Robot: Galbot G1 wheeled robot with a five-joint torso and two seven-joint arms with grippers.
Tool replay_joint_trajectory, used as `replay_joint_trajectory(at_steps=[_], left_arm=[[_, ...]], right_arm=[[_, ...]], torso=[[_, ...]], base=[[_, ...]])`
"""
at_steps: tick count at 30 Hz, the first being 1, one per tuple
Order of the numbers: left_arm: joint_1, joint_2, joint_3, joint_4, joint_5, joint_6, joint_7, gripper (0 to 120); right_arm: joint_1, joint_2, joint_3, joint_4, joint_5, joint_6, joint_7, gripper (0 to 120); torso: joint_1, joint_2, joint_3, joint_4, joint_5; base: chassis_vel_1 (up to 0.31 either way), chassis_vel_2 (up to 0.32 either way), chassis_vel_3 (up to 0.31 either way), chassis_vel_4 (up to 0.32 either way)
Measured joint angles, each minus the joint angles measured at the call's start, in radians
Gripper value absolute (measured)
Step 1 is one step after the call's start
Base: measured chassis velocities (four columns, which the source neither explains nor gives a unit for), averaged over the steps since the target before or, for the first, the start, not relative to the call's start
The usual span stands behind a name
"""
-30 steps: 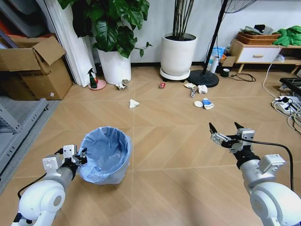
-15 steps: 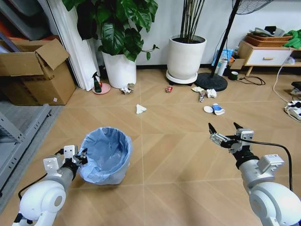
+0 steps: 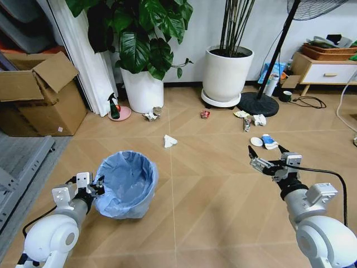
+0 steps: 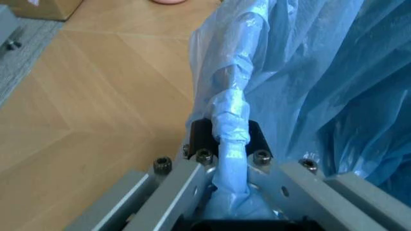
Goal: Pick up the trash bin and place the garbage on the floor into it.
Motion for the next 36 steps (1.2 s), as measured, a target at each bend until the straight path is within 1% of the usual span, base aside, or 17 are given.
replay_joint_trajectory(at_steps=[2,4,7,10,12,13,15,17,18,19,20,22,25,28,32,34,36], left_arm=[[0.0,-0.001,0.0,0.001,0.002,0.0,0.001,0],[0.0,-0.002,0.002,0.002,0.004,-0.001,0.002,0],[0.0,-0.003,0.002,0.003,0.005,-0.002,0.002,0],[-0.001,-0.003,0.002,0.005,0.006,-0.003,0.002,0],[-0.002,-0.004,0.002,0.006,0.007,-0.004,0.002,0],[-0.002,-0.004,0.002,0.006,0.007,-0.004,0.002,0],[-0.002,-0.005,0.002,0.007,0.007,-0.004,0.002,0],[-0.002,-0.007,0.002,0.008,0.01,-0.006,0.002,0],[-0.002,-0.007,0.002,0.008,0.01,-0.006,0.002,0],[-0.002,-0.007,0.002,0.009,0.011,-0.007,0.003,0],[-0.002,-0.008,0.003,0.01,0.011,-0.007,0.003,0],[-0.002,-0.009,0.002,0.011,0.014,-0.008,0.004,0],[-0.002,-0.012,0.003,0.012,0.015,-0.008,0.004,0],[-0.002,-0.013,0.003,0.012,0.015,-0.009,0.005,0],[-0.001,-0.016,0.003,0.012,0.017,-0.01,0.006,0],[-0.001,-0.016,0.002,0.012,0.018,-0.01,0.006,0],[-0.001,-0.016,0.002,0.012,0.018,-0.011,0.006,0]], right_arm=[[-0.001,0.001,0.0,-0.001,-0.001,0.0,-0.001,100],[-0.001,0.001,0.0,-0.001,-0.002,0.001,-0.001,100],[-0.002,0.001,0.0,-0.001,-0.002,0.002,-0.002,100],[-0.002,0.001,0.0,-0.001,-0.002,0.003,-0.002,100],[-0.003,0.001,0.0,-0.002,-0.004,0.004,-0.003,100],[-0.003,0.001,0.0,-0.002,-0.004,0.004,-0.003,100],[-0.002,0.001,0.0,-0.003,-0.005,0.004,-0.003,100],[-0.002,0.001,-0.001,-0.004,-0.005,0.005,-0.003,100],[-0.002,0.001,-0.001,-0.004,-0.005,0.005,-0.003,100],[-0.002,0.001,-0.001,-0.004,-0.005,0.005,-0.003,100],[-0.002,0.001,-0.002,-0.004,-0.006,0.005,-0.003,100],[-0.003,0.002,-0.002,-0.006,-0.007,0.005,-0.004,100],[-0.003,0.002,-0.002,-0.007,-0.008,0.007,-0.004,100],[-0.003,0.001,-0.002,-0.008,-0.008,0.007,-0.004,100],[-0.001,0.001,-0.005,-0.011,-0.013,0.008,-0.006,100],[-0.001,0.001,-0.007,-0.012,-0.014,0.008,-0.006,100],[0.0,0.001,-0.008,-0.013,-0.015,0.008,-0.007,100]], torso=[[0.0,0.0,0.0,0.0001,0.0013],[0.0,0.0,0.0,0.0002,-0.0003],[0.0,0.0,0.0,0.0003,0.0012],[0.0,0.0,0.0,0.0001,-0.0001],[0.0,0.0,0.0,0.0003,0.0018],[0.0,0.0,0.0,0.0003,0.0018],[0.0,0.0,0.0,0.0001,-0.0004],[0.0,0.0,0.0,0.0003,0.0017],[0.0,0.0,0.0,0.0003,0.0017],[0.0,0.0,0.0,0.0,-0.0004],[0.0,0.0,0.0,0.0001,-0.0004],[0.0,0.0,0.0,0.0001,0.0015],[0.0,0.0,0.0,0.0002,-0.0001],[0.0,0.0,0.0,0.0,0.0009],[0.0,0.0,0.0,0.0001,0.0],[0.0,0.0,0.0,0.0002,0.0012],[0.0,0.0,0.0,0.0002,0.0003]], base=[[-0.183,0.245,0.167,-0.246],[-0.157,0.24,0.153,-0.234],[-0.158,0.243,0.155,-0.237],[-0.16,0.239,0.182,-0.243],[-0.2,0.242,0.193,-0.238],[-0.2,0.242,0.191,-0.238],[-0.19,0.227,0.197,-0.232],[-0.176,0.248,0.179,-0.248],[-0.176,0.254,0.179,-0.246],[-0.176,0.262,0.157,-0.246],[-0.167,0.262,0.157,-0.245],[-0.18,0.256,0.195,-0.242],[-0.187,0.243,0.201,-0.234],[-0.177,0.243,0.197,-0.252],[-0.182,0.233,0.187,-0.246],[-0.184,0.229,0.187,-0.243],[-0.191,0.232,0.204,-0.24]])
